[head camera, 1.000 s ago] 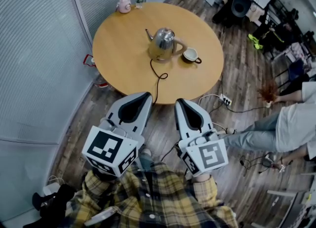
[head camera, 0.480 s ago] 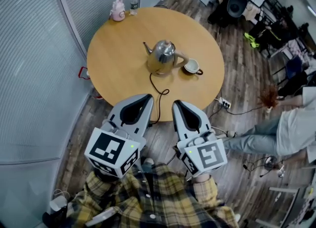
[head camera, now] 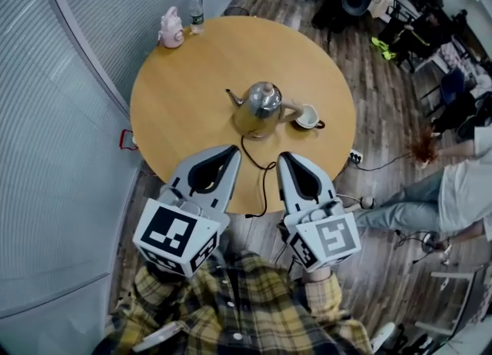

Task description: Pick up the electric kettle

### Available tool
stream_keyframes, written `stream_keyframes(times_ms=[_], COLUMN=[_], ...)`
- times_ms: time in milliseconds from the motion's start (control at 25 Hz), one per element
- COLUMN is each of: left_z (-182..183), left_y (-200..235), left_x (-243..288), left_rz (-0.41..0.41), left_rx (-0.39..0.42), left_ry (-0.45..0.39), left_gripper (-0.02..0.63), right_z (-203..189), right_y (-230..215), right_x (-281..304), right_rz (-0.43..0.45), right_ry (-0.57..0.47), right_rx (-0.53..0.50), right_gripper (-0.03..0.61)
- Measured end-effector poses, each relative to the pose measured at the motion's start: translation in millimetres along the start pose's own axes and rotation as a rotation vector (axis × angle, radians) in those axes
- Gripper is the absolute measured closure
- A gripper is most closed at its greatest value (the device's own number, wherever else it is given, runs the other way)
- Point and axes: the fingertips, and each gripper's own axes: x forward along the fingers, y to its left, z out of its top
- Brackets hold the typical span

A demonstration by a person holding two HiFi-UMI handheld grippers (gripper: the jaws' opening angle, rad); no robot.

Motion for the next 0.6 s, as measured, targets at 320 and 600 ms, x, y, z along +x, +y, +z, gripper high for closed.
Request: stream_keyframes(times_ms=[320, 600], left_z=[-3, -7], left_y=[39, 52], left_x=[18, 46], left_rz=[-0.05, -0.086], left_rx=[-0.007, -0.019], left_ry=[0.037, 0.06], left_gripper=[0.611, 0.611], right_z=[-9, -16], right_y=[-7, -27], right_x=[28, 42], right_rz=[-0.082, -0.129], right_ry=[0.022, 0.044], right_rx=[0.031, 0.04], right_gripper=[0.543, 0.543])
